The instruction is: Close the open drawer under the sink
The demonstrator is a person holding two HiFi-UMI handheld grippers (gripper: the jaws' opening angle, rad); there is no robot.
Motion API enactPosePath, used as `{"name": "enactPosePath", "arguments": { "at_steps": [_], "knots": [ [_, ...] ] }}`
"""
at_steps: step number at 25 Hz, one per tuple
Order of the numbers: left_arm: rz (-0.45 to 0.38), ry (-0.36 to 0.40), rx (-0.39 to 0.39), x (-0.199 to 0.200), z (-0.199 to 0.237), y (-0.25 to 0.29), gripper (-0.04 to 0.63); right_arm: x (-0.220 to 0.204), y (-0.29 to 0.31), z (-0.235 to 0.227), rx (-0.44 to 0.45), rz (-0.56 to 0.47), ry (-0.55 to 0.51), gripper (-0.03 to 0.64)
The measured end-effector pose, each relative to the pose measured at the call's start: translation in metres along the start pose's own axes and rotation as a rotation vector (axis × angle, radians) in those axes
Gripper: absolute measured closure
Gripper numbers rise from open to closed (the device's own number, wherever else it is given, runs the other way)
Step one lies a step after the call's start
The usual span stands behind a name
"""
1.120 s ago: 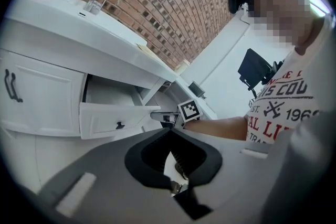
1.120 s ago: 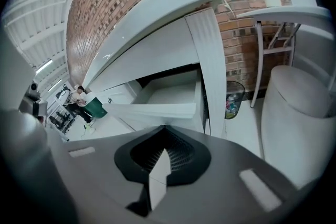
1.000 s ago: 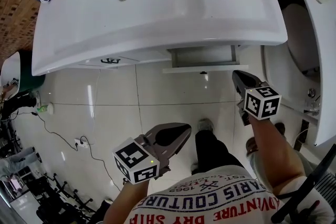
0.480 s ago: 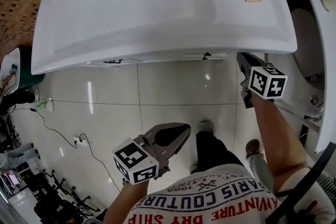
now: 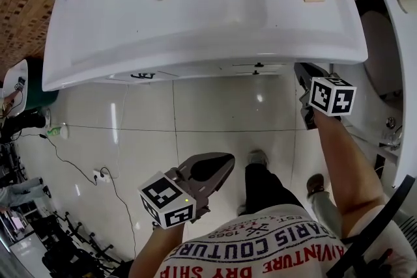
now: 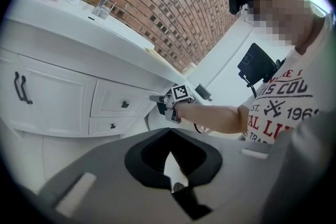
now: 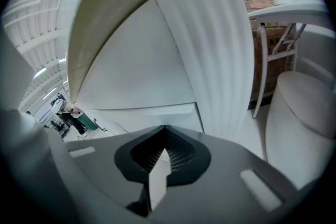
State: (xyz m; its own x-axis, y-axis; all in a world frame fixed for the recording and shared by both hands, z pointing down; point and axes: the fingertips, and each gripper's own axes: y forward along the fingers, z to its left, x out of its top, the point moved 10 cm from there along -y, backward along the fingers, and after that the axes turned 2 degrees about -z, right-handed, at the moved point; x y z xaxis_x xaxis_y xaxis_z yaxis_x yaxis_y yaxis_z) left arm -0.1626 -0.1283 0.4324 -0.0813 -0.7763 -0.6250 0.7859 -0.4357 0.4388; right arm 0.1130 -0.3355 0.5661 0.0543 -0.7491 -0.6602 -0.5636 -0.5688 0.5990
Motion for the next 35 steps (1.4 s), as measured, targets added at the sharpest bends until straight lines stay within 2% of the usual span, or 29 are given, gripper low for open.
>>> {"name": "enactPosePath", "arguments": {
  "at_steps": [5, 12, 17, 20, 23, 27, 31, 35],
  "knots": [
    [-0.011, 0.021, -0.027, -0.001, -0.015, 0.0, 0.612, -0.007, -0.037, 0.019, 0.065, 0.049, -0.07, 0.607],
    [-0.04, 0.088, -0.083, -0.005, -0.051, -0.007, 0.612, -0.049, -0.146, 0.086, 0.263, 0.117, -0.16, 0.607],
    [-0.067, 0.162, -0.12, -0.026, -0.105, -0.03, 0.613, -0.077, -0.24, 0.146, 0.387, 0.073, -0.176, 0.607],
    [-0.094, 0.233, -0.143, -0.043, -0.149, -0.057, 0.612, -0.092, -0.304, 0.181, 0.415, 0.012, -0.21, 0.608],
    [-0.13, 0.302, -0.169, -0.073, -0.201, -0.097, 0.612, -0.119, -0.378, 0.223, 0.409, -0.071, -0.26, 0.609],
    [-0.174, 0.408, -0.194, -0.128, -0.263, -0.16, 0.613, -0.177, -0.466, 0.284, 0.404, -0.174, -0.337, 0.609],
    [-0.208, 0.472, -0.222, -0.188, -0.317, -0.217, 0.613, -0.245, -0.532, 0.342, 0.427, -0.208, -0.349, 0.609],
    [-0.221, 0.532, -0.259, -0.23, -0.356, -0.254, 0.613, -0.289, -0.571, 0.381, 0.436, -0.23, -0.362, 0.609]
  ]
}}
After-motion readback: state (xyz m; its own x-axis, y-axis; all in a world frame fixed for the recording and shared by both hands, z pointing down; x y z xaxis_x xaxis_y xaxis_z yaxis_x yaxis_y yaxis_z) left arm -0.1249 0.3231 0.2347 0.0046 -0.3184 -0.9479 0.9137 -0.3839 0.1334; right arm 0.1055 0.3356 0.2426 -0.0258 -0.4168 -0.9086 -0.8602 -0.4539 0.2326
